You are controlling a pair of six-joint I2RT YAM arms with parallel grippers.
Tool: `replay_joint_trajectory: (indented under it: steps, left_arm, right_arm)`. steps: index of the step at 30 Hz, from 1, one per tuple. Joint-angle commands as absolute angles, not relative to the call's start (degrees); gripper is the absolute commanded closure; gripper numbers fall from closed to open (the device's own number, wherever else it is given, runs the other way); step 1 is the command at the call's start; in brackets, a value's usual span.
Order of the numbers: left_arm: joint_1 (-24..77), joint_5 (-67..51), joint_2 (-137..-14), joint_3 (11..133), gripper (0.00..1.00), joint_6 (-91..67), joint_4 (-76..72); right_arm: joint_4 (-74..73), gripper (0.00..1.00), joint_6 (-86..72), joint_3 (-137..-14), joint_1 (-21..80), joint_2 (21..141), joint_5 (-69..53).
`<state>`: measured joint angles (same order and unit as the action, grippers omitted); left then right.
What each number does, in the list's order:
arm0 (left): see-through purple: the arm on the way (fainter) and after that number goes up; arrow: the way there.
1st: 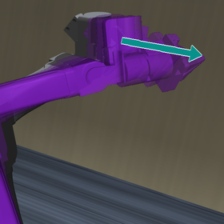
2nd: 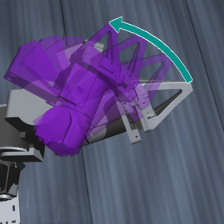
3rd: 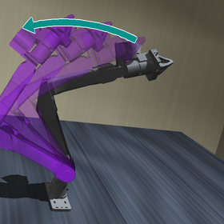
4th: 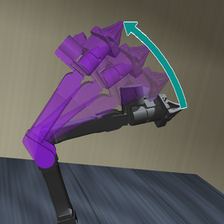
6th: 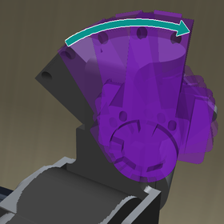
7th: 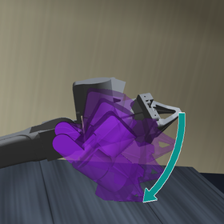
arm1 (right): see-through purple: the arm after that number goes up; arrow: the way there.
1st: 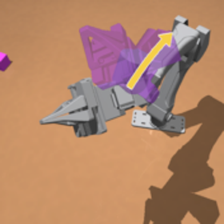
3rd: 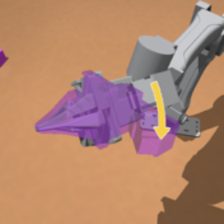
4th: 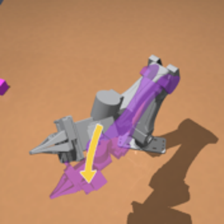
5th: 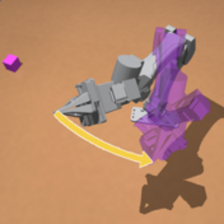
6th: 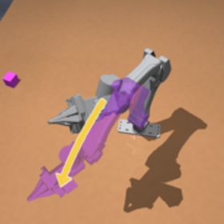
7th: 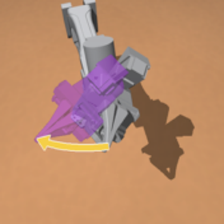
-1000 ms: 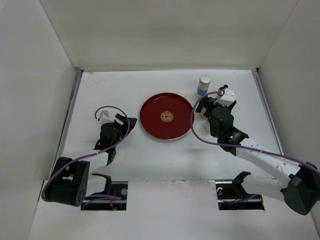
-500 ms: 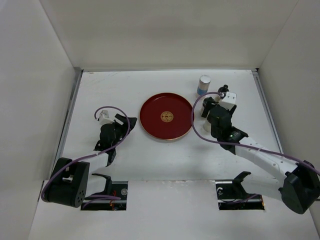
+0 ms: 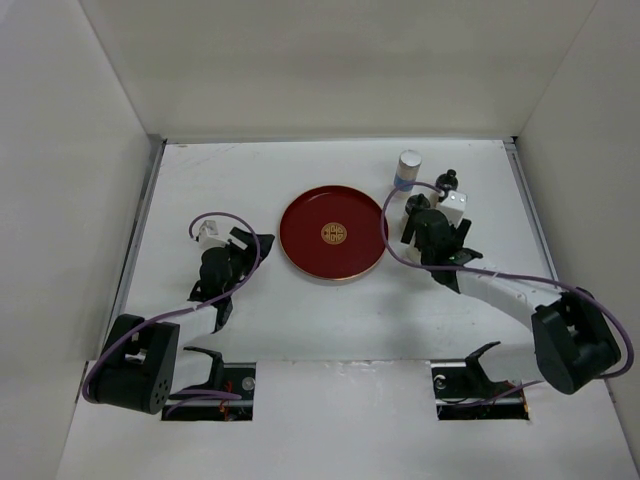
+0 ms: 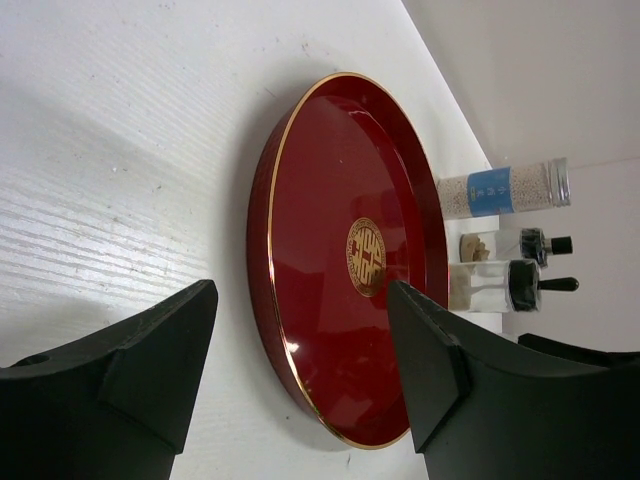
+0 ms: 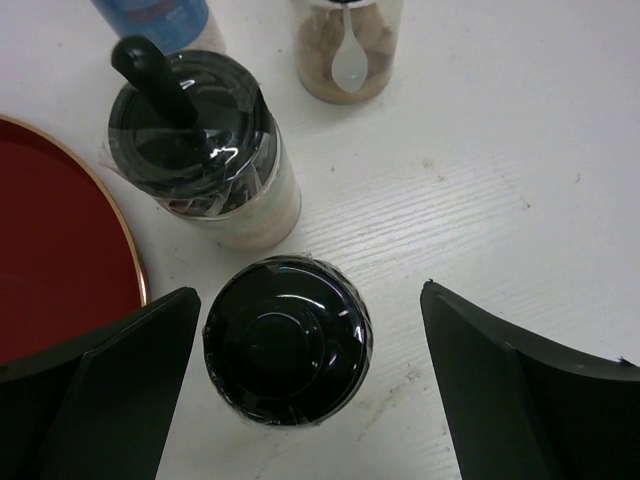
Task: Organize the condiment bottles
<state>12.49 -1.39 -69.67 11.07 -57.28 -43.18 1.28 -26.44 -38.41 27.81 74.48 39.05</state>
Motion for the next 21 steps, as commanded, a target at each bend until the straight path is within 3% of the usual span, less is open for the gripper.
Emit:
replay_joint_trajectory:
  steps: [1,8,15,21]
  left_arm:
    - [12.26,-1.67,-69.17,10.46,0.33,-57.39,-46.58]
    - [12.61,-1.06,-68.55,10.20,0.33,-57.13,-46.58]
    - [12.87,-1.23,-70.13,10.63,0.33,-57.30,-47.28]
    - [12.61,-1.76,-70.75,10.55,0.33,-57.83,-47.64]
  right_arm:
    - [2.55,0.03,-29.18,-40.08,27.11,75.67,36.74]
    - [2.73,0.36,-28.74,-39.82,27.28,72.97,39.01]
    - [2.54,0.38,-24.17,-45.07,36.76,66.71,42.63]
    - [11.06,0.38,-20.66,-57.63,42.57,83.20,35.17]
